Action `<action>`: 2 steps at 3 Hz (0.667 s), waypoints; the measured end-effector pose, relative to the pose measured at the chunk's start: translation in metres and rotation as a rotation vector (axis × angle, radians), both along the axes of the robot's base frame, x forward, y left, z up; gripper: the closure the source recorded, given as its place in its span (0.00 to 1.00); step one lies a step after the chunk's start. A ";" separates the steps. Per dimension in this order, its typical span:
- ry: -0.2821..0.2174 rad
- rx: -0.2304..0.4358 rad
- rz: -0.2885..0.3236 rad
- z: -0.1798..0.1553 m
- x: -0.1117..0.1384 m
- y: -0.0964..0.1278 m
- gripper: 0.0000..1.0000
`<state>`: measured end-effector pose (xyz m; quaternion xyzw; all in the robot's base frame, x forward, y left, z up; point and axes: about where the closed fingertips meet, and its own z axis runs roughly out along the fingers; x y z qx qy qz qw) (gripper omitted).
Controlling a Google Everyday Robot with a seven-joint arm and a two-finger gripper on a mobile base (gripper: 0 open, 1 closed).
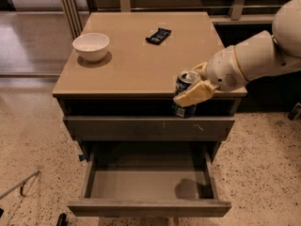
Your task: Place pepsi can into middle drawer
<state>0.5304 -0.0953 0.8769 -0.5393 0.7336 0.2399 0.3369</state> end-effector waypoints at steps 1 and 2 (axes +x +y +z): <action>-0.067 0.023 -0.024 -0.039 -0.031 0.001 1.00; -0.015 -0.016 0.021 -0.138 -0.059 0.011 1.00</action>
Offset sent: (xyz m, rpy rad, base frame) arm -0.1309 0.0323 -0.3254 -0.1036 0.1814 0.1318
